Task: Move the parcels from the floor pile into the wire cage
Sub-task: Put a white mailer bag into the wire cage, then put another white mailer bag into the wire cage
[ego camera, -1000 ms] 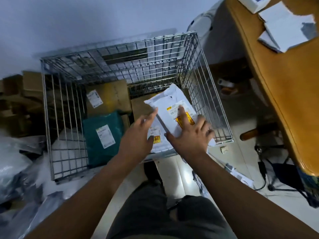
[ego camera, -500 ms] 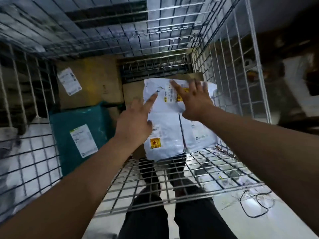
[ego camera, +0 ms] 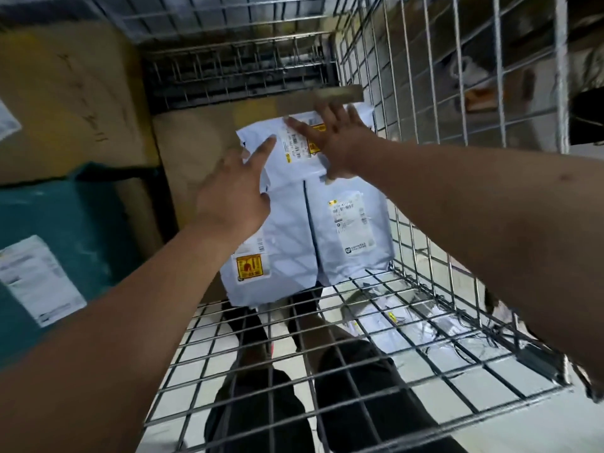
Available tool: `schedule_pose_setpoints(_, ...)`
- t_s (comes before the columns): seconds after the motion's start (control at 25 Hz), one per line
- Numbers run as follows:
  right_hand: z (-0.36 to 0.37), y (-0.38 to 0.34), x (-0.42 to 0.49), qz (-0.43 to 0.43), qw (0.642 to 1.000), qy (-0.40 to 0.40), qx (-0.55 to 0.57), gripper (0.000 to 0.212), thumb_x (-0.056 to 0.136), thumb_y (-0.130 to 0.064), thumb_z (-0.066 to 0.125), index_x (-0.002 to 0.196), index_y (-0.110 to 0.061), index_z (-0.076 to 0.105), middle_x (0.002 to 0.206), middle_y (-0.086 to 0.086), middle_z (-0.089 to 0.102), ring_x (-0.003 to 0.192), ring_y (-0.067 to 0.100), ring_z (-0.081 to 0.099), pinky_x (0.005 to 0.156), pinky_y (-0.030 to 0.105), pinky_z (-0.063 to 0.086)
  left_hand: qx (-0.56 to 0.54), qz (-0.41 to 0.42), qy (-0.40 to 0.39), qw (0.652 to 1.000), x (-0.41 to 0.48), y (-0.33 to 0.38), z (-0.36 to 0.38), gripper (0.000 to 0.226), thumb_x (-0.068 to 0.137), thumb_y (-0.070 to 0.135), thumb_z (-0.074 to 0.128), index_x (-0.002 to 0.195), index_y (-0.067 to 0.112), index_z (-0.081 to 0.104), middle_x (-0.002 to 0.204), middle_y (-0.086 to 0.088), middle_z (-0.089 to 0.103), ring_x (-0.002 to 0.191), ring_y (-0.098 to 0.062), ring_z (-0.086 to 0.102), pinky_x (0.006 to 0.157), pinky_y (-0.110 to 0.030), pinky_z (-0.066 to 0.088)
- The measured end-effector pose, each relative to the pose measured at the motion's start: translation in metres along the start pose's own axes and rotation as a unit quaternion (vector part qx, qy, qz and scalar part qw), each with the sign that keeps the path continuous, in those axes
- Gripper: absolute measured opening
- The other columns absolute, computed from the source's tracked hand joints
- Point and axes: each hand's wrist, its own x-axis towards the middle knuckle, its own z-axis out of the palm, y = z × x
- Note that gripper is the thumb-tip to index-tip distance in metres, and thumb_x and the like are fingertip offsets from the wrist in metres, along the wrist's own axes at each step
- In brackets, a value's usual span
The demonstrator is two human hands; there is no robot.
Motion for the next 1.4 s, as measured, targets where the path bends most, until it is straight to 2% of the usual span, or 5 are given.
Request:
schedule_pose_setpoints(0.4, -0.003, 0.028, 0.009, 0.037, 0.999, 0.011, -0.025, 0.139, 0.069, -0.058, 0.085, 0.152, -0.05, -0.025, 0.167, 0.018, -0.01, 0.153, 0.043, -0.006, 0.122, 0.063, 0.008, -0.002, 0.016, -0.048, 0.999, -0.002, 0.006, 0.02, 0.087, 0.094, 0.025, 0.066, 0.163, 0.04, 0.014, 0.14, -0.009, 0.043, 0.117, -0.03, 0.054, 0.086, -0.045, 0.055)
schedule_pose_setpoints(0.6, -0.01, 0.018, -0.007, 0.058, 0.998, 0.021, -0.017, 0.137, 0.067, -0.067, 0.081, 0.155, -0.044, -0.021, 0.167, 0.012, -0.023, 0.151, 0.038, -0.024, 0.12, 0.068, 0.0, 0.018, 0.033, -0.063, 0.997, -0.005, 0.006, 0.01, 0.084, 0.094, 0.024, 0.065, 0.162, 0.039, 0.018, 0.141, -0.009, 0.044, 0.119, -0.03, 0.053, 0.087, -0.043, 0.054)
schedule_pose_setpoints(0.8, -0.039, -0.032, -0.076, 0.13, 0.981, 0.081, 0.12, 0.122, 0.074, -0.073, 0.072, 0.16, -0.041, -0.009, 0.168, 0.011, -0.017, 0.155, 0.039, -0.007, 0.121, 0.066, 0.005, 0.04, 0.088, -0.04, 0.995, -0.04, 0.025, -0.036, 0.079, 0.096, 0.028, 0.064, 0.162, 0.038, 0.02, 0.141, -0.01, 0.045, 0.117, -0.032, 0.054, 0.081, -0.037, 0.049)
schedule_pose_setpoints(1.16, -0.127, -0.12, -0.316, 0.22, 0.874, 0.223, 0.371, 0.081, 0.082, -0.041, 0.076, 0.152, -0.027, 0.037, 0.143, 0.017, 0.045, 0.134, 0.039, 0.046, 0.105, 0.048, 0.046, 0.063, 0.143, -0.026, 0.987, -0.16, 0.128, -0.17, 0.075, 0.085, 0.045, 0.072, 0.154, 0.038, 0.041, 0.137, -0.008, 0.06, 0.122, -0.033, 0.058, 0.094, -0.044, 0.052)
schedule_pose_setpoints(1.4, -0.07, -0.14, -0.489, 0.271, 0.786, 0.351, 0.431, 0.06, 0.086, -0.041, 0.069, 0.141, -0.031, 0.051, 0.129, 0.001, 0.06, 0.121, 0.028, 0.057, 0.097, 0.042, 0.052, -0.045, 0.189, -0.025, 0.981, -0.282, 0.219, -0.179, 0.056, 0.092, 0.041, 0.072, 0.142, 0.05, 0.049, 0.124, 0.022, 0.057, 0.11, 0.0, 0.055, 0.09, -0.031, 0.047)
